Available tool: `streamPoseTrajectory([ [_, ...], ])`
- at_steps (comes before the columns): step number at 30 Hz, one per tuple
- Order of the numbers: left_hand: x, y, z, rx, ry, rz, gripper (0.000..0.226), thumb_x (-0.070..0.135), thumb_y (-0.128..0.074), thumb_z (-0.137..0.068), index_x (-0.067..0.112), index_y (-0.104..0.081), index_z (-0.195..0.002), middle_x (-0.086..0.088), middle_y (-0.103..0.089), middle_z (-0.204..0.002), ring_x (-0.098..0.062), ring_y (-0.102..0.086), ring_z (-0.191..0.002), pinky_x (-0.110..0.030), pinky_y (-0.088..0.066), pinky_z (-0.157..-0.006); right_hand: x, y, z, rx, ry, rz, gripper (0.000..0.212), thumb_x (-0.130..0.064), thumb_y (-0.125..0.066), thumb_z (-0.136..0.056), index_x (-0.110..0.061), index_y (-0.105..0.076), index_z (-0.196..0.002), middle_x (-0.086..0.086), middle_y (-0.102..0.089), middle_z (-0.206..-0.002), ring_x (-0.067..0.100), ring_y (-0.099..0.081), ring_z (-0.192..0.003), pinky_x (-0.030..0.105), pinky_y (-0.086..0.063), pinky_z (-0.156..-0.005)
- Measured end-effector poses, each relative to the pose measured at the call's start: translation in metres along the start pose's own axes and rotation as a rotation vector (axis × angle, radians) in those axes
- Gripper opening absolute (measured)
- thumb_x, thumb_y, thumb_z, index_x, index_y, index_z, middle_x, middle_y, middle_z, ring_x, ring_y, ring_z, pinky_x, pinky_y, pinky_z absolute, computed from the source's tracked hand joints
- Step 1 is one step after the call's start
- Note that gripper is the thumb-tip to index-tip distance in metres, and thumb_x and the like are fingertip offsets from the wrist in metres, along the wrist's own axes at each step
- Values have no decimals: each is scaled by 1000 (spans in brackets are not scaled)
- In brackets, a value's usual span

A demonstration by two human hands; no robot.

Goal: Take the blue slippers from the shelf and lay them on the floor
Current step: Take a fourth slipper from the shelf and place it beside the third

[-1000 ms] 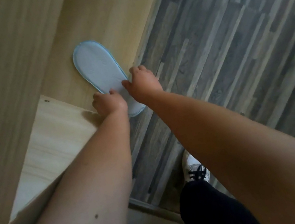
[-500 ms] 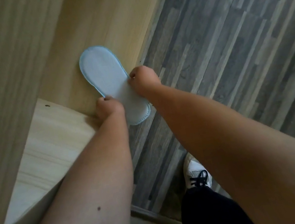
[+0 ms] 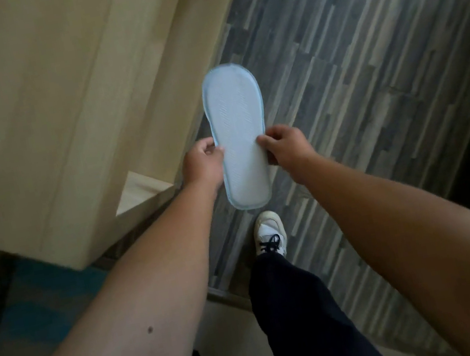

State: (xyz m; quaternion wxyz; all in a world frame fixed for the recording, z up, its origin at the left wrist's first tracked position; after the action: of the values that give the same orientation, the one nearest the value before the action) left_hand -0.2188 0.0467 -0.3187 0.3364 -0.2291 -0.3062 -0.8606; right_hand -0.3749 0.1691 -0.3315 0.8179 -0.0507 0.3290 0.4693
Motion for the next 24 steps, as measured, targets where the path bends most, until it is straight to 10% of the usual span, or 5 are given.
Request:
streamPoseTrajectory([
  [11,45,96,183,16,-27,-22,24,29,-58,-90,16,-58,-70,-3,-63,-73,-18,-51,-66,-29,-40,-62,-77,17,185,-99,64,95,5,-19,-68,-89,-17,-67,-84,6,-70,-90,23,-64,-85,38,-57,-84],
  [19,-25,290,311,231,-18,160,21,27,-55,-93,9,-63,-103,-6,-64,-94,-18,-55,-84,-27,-39,-74,-119,-139,348,-268,256,335,11,-18,-71,-85,-17,-67,-75,5,-64,-69,20,-56,-66,39,-55,-74],
  [24,-135,409,383,395,32,241,29,35,-53,-93,9,-62,-83,-11,-64,-81,-24,-56,-76,-34,-42,-67,-93,-271,455,-383,348,513,11,-19,-71,-85,-11,-67,-80,12,-66,-75,22,-58,-68,45,-57,-76],
])
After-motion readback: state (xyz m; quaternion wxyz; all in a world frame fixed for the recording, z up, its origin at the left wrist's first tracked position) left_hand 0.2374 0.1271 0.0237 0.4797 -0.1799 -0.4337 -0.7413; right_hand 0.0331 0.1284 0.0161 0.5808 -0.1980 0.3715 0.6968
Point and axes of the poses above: each hand's wrist, its own z-axis away from the middle knuckle, its own y-axis out of the back of the hand, x = y × z, the point moved 9 cm from there along -z, towards the middle knuckle
